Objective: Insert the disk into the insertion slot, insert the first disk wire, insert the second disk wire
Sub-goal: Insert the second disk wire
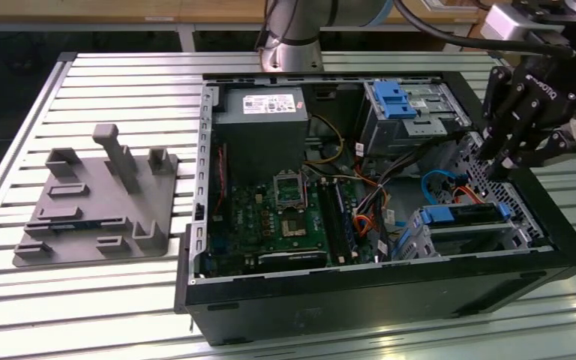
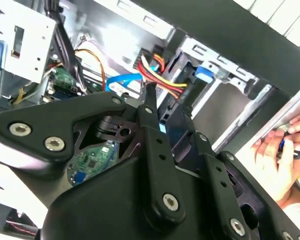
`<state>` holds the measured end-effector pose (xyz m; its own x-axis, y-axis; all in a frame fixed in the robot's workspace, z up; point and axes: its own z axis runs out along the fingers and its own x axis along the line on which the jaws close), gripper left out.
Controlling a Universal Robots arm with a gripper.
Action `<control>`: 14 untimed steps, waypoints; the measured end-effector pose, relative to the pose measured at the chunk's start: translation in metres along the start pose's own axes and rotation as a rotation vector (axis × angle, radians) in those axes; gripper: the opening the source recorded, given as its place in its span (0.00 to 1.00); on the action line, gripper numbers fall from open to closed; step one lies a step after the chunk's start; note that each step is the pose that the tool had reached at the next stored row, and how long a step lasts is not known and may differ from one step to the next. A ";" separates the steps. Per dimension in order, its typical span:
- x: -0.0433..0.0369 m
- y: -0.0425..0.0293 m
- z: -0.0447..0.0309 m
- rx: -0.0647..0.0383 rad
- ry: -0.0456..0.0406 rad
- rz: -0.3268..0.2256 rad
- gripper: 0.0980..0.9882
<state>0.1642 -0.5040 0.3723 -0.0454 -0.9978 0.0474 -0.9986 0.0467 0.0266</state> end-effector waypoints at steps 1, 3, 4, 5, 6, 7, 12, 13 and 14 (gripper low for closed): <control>-0.0009 0.0021 0.0000 0.000 0.0080 -0.001 0.29; -0.0012 0.0047 0.0005 0.002 0.0317 -0.009 0.29; -0.0013 0.0056 0.0009 0.002 0.0418 -0.017 0.29; -0.0013 0.0061 0.0016 0.003 0.0463 -0.027 0.29; -0.0013 0.0065 0.0023 0.004 0.0491 -0.039 0.29; -0.0014 0.0065 0.0031 0.005 0.0505 -0.053 0.29; -0.0016 0.0081 0.0074 0.010 0.0528 -0.127 0.29; -0.0019 0.0095 0.0082 0.011 0.0538 -0.132 0.29; -0.0022 0.0113 0.0091 0.011 0.0546 -0.135 0.29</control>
<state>0.1528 -0.5016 0.3633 0.0905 -0.9910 0.0984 -0.9958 -0.0884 0.0256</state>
